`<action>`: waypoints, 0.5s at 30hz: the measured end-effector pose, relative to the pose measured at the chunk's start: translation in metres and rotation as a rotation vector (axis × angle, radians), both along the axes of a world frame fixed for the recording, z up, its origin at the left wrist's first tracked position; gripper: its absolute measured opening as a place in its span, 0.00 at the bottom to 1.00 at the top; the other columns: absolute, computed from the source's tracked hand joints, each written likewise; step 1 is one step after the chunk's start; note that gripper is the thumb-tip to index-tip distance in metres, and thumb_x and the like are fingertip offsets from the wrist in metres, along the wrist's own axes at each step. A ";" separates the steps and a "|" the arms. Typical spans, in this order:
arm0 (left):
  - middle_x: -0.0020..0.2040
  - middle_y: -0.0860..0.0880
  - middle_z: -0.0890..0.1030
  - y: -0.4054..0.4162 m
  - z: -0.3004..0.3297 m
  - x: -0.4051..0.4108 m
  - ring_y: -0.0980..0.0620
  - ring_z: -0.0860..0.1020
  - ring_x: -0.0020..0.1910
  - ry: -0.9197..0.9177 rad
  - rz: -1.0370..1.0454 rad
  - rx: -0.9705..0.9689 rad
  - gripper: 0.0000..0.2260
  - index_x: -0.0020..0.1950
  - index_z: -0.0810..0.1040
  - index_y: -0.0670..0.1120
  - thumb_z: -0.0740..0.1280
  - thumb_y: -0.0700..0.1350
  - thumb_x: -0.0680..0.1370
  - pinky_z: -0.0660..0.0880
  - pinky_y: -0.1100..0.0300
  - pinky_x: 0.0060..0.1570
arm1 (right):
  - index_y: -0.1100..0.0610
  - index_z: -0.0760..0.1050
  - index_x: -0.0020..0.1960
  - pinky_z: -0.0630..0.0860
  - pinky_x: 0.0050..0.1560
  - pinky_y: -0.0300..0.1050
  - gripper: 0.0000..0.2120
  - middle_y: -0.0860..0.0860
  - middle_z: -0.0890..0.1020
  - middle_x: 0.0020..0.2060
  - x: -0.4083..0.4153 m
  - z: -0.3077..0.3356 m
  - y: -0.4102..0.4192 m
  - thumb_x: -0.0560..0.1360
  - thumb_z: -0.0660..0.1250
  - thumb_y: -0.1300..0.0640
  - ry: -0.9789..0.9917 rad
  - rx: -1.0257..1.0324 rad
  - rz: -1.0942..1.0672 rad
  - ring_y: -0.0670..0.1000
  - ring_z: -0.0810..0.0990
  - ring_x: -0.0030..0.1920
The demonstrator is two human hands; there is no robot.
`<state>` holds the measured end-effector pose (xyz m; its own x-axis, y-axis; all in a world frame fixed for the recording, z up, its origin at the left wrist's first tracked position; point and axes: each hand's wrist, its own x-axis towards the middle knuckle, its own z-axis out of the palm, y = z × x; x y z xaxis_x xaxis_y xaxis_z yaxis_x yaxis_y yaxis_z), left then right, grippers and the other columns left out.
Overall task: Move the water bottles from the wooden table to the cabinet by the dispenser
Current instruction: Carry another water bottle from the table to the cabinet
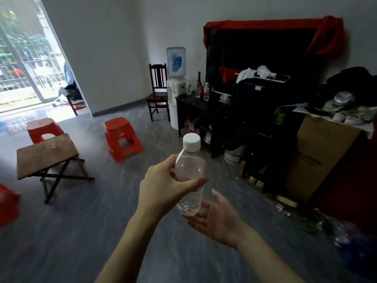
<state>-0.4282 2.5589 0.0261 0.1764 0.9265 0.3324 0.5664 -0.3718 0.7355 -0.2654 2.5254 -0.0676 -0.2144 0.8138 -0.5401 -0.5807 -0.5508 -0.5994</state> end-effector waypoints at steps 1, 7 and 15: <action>0.40 0.68 0.83 0.008 0.000 -0.005 0.68 0.82 0.41 0.003 0.007 -0.005 0.26 0.50 0.80 0.66 0.72 0.76 0.59 0.83 0.50 0.44 | 0.62 0.73 0.67 0.79 0.51 0.50 0.32 0.63 0.82 0.59 -0.006 -0.001 0.009 0.81 0.50 0.37 -0.005 -0.002 0.011 0.60 0.84 0.55; 0.39 0.68 0.84 0.073 0.001 -0.035 0.68 0.82 0.40 -0.007 0.008 -0.033 0.24 0.48 0.80 0.65 0.73 0.74 0.59 0.83 0.49 0.45 | 0.63 0.74 0.66 0.79 0.50 0.49 0.33 0.63 0.82 0.58 -0.035 -0.005 0.076 0.80 0.49 0.36 -0.019 0.025 0.000 0.59 0.84 0.54; 0.40 0.68 0.83 0.162 0.006 -0.054 0.67 0.82 0.41 0.043 -0.050 0.000 0.24 0.49 0.78 0.64 0.72 0.74 0.59 0.82 0.51 0.45 | 0.62 0.76 0.63 0.80 0.49 0.48 0.33 0.63 0.83 0.57 -0.059 -0.006 0.172 0.79 0.52 0.35 -0.047 0.026 -0.063 0.60 0.85 0.53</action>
